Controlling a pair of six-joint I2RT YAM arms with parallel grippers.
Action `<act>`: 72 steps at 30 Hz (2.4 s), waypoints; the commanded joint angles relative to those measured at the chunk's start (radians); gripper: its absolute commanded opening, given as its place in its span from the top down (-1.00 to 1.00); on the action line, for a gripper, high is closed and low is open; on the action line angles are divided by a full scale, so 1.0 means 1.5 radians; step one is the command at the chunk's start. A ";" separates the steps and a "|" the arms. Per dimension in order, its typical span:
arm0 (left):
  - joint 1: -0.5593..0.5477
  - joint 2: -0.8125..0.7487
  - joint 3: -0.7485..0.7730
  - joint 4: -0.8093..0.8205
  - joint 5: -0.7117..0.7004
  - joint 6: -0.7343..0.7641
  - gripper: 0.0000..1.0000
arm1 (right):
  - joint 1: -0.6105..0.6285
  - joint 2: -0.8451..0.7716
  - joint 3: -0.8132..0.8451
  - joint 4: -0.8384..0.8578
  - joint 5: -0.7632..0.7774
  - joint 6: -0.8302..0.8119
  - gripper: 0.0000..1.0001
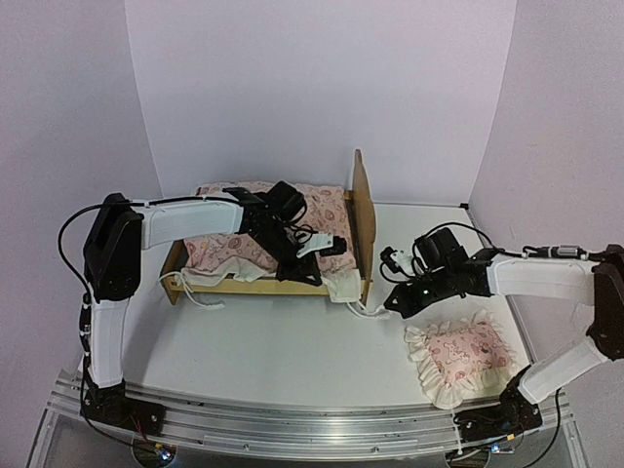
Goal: Set up the pet bed
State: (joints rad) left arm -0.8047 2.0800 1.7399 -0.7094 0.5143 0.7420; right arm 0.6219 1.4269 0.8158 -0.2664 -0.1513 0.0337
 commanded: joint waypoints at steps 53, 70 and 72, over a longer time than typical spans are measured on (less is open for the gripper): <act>0.207 -0.121 0.031 0.036 -0.082 -0.222 1.00 | 0.121 0.378 0.576 -0.281 0.188 -0.111 1.00; 0.237 -0.113 0.044 0.047 -0.073 -0.257 1.00 | 0.216 0.239 0.602 -0.240 -0.055 -0.140 1.00; 0.238 -0.112 0.042 0.049 -0.075 -0.252 1.00 | 0.233 0.263 0.599 -0.216 -0.067 -0.114 1.00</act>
State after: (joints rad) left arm -0.4660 1.9415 1.7653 -0.6696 0.3988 0.3656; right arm 0.9256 1.8009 1.6948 -0.6549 -0.0766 -0.1656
